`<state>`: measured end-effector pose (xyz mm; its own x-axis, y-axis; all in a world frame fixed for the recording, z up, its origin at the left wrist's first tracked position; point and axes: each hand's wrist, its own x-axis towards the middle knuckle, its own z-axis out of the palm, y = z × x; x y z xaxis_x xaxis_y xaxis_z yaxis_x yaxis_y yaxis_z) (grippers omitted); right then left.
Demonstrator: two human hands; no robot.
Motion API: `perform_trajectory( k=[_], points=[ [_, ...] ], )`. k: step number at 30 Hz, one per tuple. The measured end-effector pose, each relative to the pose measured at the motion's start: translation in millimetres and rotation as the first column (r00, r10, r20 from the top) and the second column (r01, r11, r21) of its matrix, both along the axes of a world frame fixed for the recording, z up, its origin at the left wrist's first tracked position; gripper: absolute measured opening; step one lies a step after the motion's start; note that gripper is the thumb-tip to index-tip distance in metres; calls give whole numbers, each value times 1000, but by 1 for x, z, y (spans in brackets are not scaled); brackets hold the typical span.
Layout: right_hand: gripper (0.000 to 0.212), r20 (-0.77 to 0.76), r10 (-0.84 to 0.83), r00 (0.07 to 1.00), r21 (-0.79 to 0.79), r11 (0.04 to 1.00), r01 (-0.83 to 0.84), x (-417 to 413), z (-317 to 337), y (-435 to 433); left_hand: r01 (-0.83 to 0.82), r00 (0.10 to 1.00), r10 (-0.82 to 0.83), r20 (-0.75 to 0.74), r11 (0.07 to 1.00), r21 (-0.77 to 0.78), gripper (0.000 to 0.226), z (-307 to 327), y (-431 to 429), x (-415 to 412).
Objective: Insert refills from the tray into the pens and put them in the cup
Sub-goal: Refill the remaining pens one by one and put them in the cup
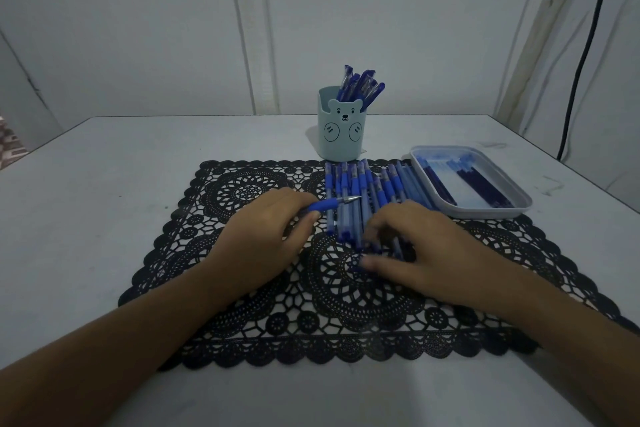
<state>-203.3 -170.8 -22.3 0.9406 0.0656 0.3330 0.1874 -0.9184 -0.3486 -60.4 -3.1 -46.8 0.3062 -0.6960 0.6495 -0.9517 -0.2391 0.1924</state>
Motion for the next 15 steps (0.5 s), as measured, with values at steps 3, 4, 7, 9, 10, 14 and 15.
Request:
perform_trajectory(
  k=[3,4,7,9,10,14,15],
  points=[
    [12,147,-136,980,280,956,90,0,5,-1,33,999,-33,37,999,18,30,0,0,-4],
    [17,161,-175,971,363,926,107,1,7,0,50,997,-51,51,998,33,30,1,0,-6],
    [31,103,-192,976,431,893,130,0,6,1,89,990,-97,98,993,83,30,2,-2,-12],
    [34,44,-157,987,377,917,129,1,4,2,94,988,-105,117,991,98,31,3,-2,-14],
    [35,21,-144,989,352,927,128,2,2,3,97,987,-110,118,990,104,31,3,-2,-15],
    [31,13,-126,992,353,929,113,3,1,0,138,987,-147,60,981,134,31,4,1,-17],
    [29,26,-114,993,364,926,97,3,1,0,149,987,-155,37,979,143,31,5,1,-17]
  ],
)
